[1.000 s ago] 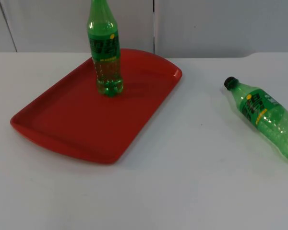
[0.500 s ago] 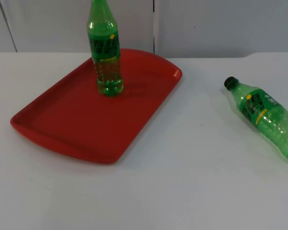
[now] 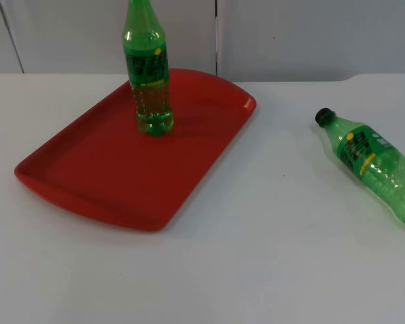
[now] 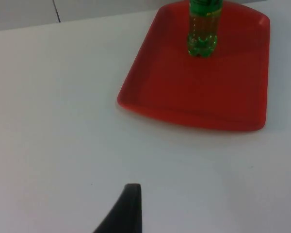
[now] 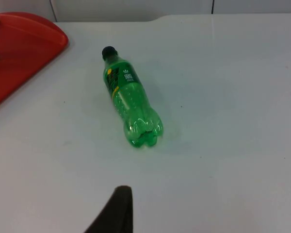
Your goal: Place the bottle upright on the tray.
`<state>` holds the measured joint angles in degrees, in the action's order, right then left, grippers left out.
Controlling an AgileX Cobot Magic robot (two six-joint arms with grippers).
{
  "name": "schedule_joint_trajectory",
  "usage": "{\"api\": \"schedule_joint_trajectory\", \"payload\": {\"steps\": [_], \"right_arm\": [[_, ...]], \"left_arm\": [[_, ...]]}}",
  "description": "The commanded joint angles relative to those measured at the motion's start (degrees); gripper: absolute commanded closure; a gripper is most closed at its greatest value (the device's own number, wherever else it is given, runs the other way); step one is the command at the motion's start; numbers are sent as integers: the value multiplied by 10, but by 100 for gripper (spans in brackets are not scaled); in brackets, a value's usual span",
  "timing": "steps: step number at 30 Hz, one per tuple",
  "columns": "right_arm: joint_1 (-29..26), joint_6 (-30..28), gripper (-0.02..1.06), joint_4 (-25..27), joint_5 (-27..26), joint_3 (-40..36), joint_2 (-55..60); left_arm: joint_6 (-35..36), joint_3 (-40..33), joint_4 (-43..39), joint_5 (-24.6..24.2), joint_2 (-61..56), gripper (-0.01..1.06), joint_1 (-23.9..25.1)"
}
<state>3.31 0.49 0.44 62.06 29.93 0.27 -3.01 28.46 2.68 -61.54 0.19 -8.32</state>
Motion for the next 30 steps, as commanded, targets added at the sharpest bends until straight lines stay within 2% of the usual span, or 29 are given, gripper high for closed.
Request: {"api": "schedule_joint_trajectory", "payload": {"steps": [1, 30], "right_arm": [[-3, 0, 1, 2, -5, -4, -3], [-3, 0, 1, 2, -4, -4, -3]], "left_arm": [[5, -2, 1, 0, -2, 7, -3], [5, -2, 3, 0, -2, 7, -3]]}}
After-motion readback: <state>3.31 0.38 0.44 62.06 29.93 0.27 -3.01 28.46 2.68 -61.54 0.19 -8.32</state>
